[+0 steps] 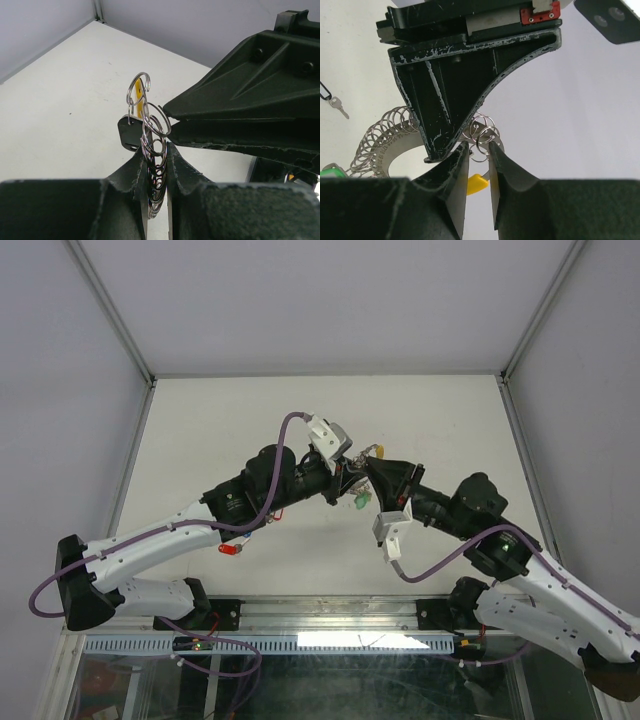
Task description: Put the keys on the keyring
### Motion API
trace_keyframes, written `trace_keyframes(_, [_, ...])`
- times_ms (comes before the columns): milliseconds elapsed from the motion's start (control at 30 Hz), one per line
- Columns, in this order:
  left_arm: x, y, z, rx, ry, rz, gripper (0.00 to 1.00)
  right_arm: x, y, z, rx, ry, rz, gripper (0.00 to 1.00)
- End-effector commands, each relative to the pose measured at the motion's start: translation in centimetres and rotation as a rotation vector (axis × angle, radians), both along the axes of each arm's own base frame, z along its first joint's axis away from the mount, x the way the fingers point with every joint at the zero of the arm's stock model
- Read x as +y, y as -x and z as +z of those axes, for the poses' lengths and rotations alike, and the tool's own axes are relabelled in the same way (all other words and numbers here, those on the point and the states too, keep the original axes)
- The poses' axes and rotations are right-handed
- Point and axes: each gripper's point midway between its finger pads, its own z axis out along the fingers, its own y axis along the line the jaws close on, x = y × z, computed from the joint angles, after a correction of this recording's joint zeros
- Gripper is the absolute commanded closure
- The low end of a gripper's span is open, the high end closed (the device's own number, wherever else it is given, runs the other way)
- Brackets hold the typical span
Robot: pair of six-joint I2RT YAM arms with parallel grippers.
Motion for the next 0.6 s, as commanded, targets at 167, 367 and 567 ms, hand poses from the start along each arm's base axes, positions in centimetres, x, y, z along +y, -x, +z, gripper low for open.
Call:
trace_keyframes(167, [-0.28,0.37,3.67,-0.035,0.089,-0.014,1.0,-0.05,-0.01,2.57,-0.049,-0.02,-0.006,0.78])
trace_keyframes(367, [-0.3,0.42,3.67,-0.036,0.088,-0.019,1.0,-0.13,-0.33,2.76,-0.067,-0.02,-0.022,0.78])
trace_keyframes(567, [-0.41,0.48,3.56,-0.035,0.086,-0.024,1.0,0.11,-0.51,2.85,-0.08,-0.012,-0.022,0.78])
